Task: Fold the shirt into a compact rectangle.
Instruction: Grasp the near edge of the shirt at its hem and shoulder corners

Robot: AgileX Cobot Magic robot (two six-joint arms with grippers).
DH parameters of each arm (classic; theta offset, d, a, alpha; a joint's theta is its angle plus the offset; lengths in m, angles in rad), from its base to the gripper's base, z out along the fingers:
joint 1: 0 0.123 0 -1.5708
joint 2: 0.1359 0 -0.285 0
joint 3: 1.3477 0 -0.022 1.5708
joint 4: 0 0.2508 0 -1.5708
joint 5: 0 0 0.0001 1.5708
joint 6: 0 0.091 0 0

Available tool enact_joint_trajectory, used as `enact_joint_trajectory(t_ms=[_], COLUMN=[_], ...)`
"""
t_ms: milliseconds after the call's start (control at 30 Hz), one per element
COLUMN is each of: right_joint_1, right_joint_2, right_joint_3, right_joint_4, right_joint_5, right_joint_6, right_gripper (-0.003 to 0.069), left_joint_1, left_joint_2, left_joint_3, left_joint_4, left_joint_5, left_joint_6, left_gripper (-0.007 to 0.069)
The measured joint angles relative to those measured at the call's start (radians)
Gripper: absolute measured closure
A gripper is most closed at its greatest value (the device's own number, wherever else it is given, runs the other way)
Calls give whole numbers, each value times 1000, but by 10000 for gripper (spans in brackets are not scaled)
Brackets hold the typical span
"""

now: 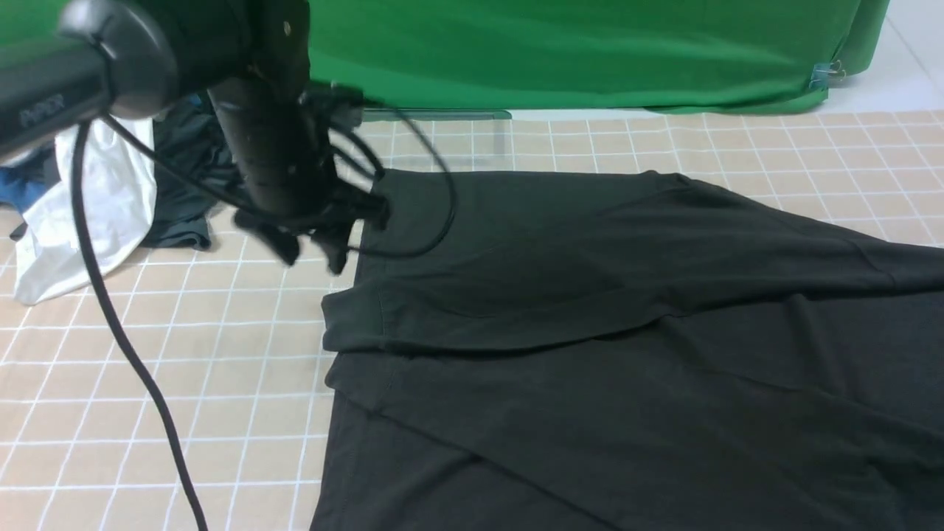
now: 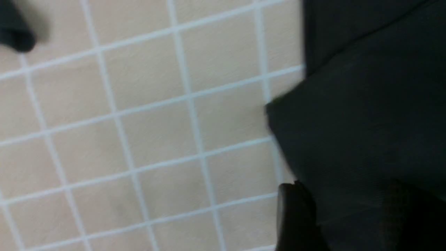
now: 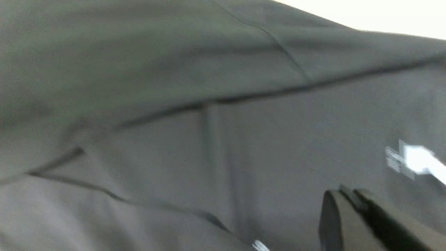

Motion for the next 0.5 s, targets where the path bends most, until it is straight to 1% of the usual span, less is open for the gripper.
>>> enact_joint_trajectory(t_ms=[67,100,133,200,233,267,300,333,367,400,433,467,500], right_joint_1=[17,26,52,86,100,110,132,145,147,165,165,181,183], right_joint_2=[75,104,173,266,309,330,414,465,474,560,560,637,644], right_joint_3=[-57,-80,-138,-218,-255,-273,-344,-386,-394,-461,-461,-521,-527], right_joint_4=[39,52,63,68,65,63,45,34,32,23,21,14,13], right_joint_5=[-15,-25,-37,-54,-58,-61,-68,-73,-75,-79,-79,-80,-80], right_joint_6=[-41,-62,-91,-144,-162,-167,-184,-188,-188,-198,-198,-205,-207], right_gripper=[464,420,355,265,238,227,196,181,179,169,168,165,165], left_joint_1=[-14,-19,-31,-47,-53,-54,-59,-59,-59,-60,-60,-60,-60], left_joint_2=[-2,-2,-2,-1,-1,-1,-1,-1,-1,-1,-1,-1,-1], left_joint_3=[0,0,1,1,1,1,1,1,1,1,1,1,1], left_joint_4=[-33,-41,-53,-64,-70,-70,-78,-78,-78,-78,-78,-78,-78], left_joint_5=[-22,-34,-50,-61,-65,-65,-66,-64,-64,-60,-56,-44,-43], left_joint_6=[24,29,31,34,36,37,40,41,41,42,42,43,43], left_gripper=[476,511,560,596,608,609,609,609,609,609,609,609,609])
